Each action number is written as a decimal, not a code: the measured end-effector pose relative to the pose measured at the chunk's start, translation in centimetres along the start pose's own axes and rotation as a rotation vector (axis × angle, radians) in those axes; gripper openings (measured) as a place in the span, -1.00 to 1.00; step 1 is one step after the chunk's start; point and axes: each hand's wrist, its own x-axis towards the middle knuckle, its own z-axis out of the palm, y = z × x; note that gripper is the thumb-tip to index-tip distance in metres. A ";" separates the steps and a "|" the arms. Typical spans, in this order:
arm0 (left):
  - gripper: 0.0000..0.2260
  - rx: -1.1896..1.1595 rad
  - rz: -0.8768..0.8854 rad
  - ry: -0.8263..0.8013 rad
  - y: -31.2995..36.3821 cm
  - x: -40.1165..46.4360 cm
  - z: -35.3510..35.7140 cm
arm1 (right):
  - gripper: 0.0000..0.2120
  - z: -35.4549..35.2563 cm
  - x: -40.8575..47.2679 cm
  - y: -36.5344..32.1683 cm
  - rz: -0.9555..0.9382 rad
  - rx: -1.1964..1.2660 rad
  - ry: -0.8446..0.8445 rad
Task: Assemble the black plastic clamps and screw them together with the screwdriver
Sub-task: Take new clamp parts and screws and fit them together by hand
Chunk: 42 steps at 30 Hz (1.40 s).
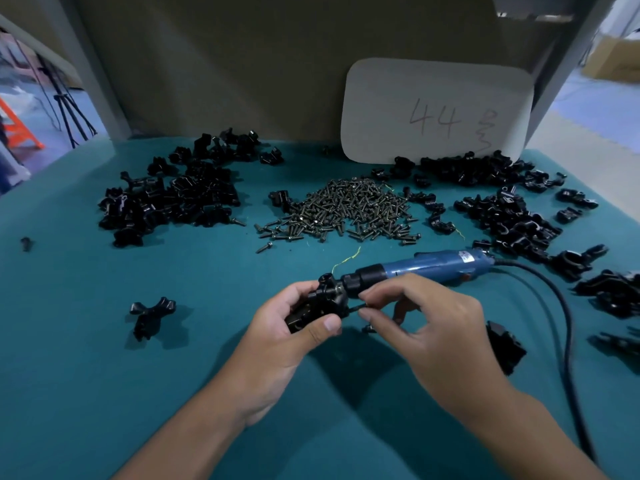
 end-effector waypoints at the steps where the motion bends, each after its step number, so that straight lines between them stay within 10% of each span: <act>1: -0.64 -0.005 -0.002 -0.010 0.0 0.0 0.0 | -0.87 0.1 -0.1 0.0 -0.012 -0.010 0.002; 13: -0.48 -0.013 -0.015 0.058 0.1 -0.1 0.7 | -0.92 0.2 -0.4 0.8 0.249 0.083 -0.135; 27: -0.59 -0.161 -0.081 -0.055 0.0 -0.3 0.4 | -0.94 -0.1 -0.3 0.5 -0.133 -0.073 -0.117; 42: -0.60 -0.042 -0.100 -0.140 0.4 -0.5 0.2 | -0.88 -0.3 -0.4 0.1 -0.036 -0.030 -0.114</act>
